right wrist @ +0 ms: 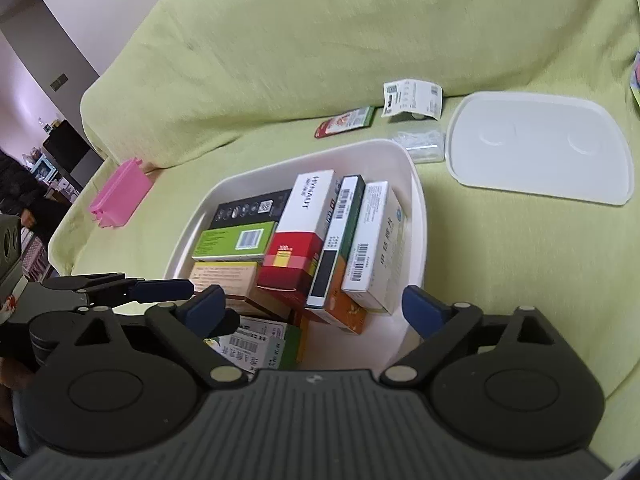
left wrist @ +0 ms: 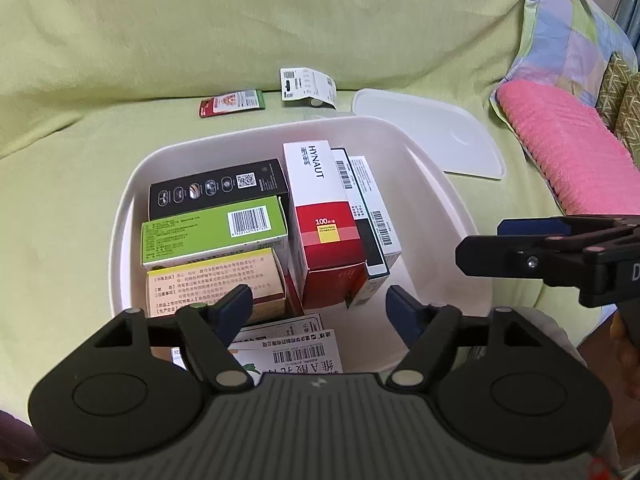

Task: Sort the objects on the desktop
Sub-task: 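Withdraw the right gripper up from the bin, then move the right gripper to the clear box of white floss picks, then grasp the clear floss-pick box with the right gripper and lift it, then carry the floss-pick box over the white bin with the right gripper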

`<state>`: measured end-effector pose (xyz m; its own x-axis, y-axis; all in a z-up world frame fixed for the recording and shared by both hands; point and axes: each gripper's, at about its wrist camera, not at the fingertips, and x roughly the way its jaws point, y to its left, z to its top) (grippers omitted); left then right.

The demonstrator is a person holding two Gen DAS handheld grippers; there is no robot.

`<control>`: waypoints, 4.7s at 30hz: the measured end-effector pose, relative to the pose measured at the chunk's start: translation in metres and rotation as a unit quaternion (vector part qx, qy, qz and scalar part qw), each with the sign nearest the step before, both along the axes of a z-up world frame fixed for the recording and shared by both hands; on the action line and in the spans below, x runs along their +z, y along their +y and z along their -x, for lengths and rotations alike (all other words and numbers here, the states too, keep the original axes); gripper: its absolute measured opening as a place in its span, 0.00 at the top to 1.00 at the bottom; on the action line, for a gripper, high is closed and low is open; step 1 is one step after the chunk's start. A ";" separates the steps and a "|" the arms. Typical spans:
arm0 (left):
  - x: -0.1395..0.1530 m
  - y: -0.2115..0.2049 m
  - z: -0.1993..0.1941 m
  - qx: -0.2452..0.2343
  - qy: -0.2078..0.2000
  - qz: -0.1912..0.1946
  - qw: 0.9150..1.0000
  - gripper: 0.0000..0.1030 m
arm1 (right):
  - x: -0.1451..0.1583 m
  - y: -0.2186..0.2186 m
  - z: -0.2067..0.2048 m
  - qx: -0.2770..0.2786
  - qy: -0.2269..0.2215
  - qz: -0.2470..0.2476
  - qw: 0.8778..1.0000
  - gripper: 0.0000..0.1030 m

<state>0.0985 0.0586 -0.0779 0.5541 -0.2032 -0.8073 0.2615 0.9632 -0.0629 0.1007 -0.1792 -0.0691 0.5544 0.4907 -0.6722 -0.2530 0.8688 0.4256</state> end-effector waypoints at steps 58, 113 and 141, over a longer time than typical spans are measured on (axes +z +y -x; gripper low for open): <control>-0.025 -0.039 -0.216 -0.142 -0.014 -0.018 0.990 0.25 | -0.100 -0.028 -0.289 0.254 -0.113 0.187 0.942 0.26; -0.008 -0.005 -0.180 -0.133 -0.019 0.048 0.990 0.25 | 0.013 0.026 -0.219 0.361 -0.176 0.301 0.865 0.50; -0.030 -0.006 -0.058 -0.177 -0.009 0.052 0.983 0.25 | -0.005 0.110 -0.088 0.588 -0.034 0.494 0.640 0.51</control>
<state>0.1566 0.0522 -0.1077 0.4477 -0.4659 -0.7632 0.5808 0.8005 -0.1479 0.1887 -0.0692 -0.0737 0.2371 -0.0500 -0.9702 -0.9675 -0.1028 -0.2311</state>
